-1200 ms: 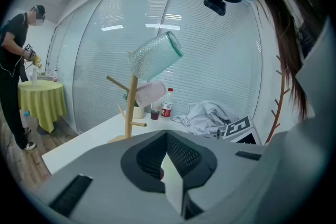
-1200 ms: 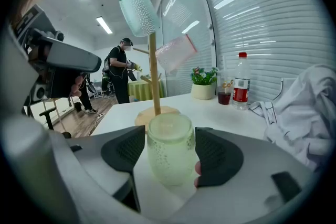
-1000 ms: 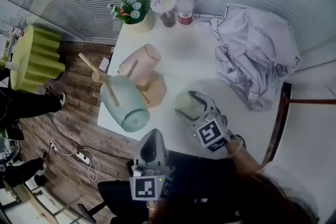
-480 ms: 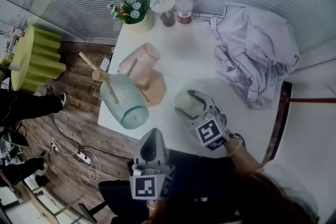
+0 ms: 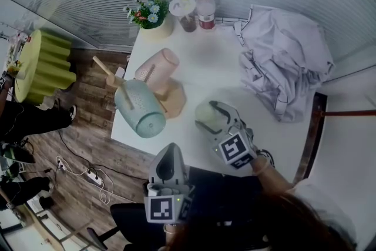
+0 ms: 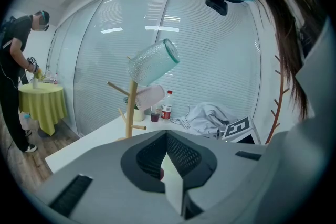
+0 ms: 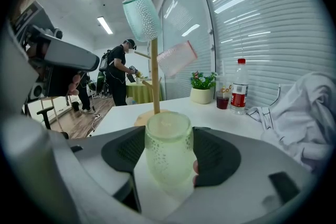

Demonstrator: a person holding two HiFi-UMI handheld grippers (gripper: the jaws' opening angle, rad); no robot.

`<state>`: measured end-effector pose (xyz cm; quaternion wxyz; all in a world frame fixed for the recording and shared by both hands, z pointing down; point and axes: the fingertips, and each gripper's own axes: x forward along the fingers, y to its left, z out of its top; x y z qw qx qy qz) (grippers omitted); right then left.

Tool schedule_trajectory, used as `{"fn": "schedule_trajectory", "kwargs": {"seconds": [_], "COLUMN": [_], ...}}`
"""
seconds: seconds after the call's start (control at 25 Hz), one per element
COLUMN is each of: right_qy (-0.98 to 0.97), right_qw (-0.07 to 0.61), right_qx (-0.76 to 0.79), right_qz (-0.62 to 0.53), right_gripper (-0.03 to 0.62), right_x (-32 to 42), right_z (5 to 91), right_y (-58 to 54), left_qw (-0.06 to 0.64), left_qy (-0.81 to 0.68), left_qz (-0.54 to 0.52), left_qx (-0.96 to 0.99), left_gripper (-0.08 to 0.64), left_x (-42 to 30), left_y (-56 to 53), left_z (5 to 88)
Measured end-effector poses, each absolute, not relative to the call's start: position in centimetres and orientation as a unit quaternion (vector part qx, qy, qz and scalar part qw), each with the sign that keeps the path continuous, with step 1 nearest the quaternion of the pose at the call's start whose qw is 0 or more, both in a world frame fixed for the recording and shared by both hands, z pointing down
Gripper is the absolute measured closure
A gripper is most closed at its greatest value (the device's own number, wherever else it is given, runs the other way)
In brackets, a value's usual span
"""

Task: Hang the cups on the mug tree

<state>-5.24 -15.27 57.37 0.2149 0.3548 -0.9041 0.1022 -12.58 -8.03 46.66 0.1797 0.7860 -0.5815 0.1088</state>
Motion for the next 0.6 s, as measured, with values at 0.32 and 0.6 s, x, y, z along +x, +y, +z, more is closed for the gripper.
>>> {"fn": "schedule_trajectory", "kwargs": {"seconds": [0.32, 0.6], "right_qy": [-0.907, -0.910], "right_qw": [0.193, 0.173], "right_qx": [0.359, 0.362], "right_qz": [0.104, 0.109], "right_gripper": [0.304, 0.304], "right_x": [-4.8, -4.2], "right_z": [56.1, 54.4], "right_y": [-14.6, -14.0], "left_qw": [0.165, 0.146], "left_qy": [-0.587, -0.594], "left_qz": [0.104, 0.094], "left_qx": [0.786, 0.786], "left_gripper": [0.557, 0.557], "left_x": [-12.4, -12.2], "left_y": [-7.1, -6.2], "left_z": [45.7, 44.4]}}
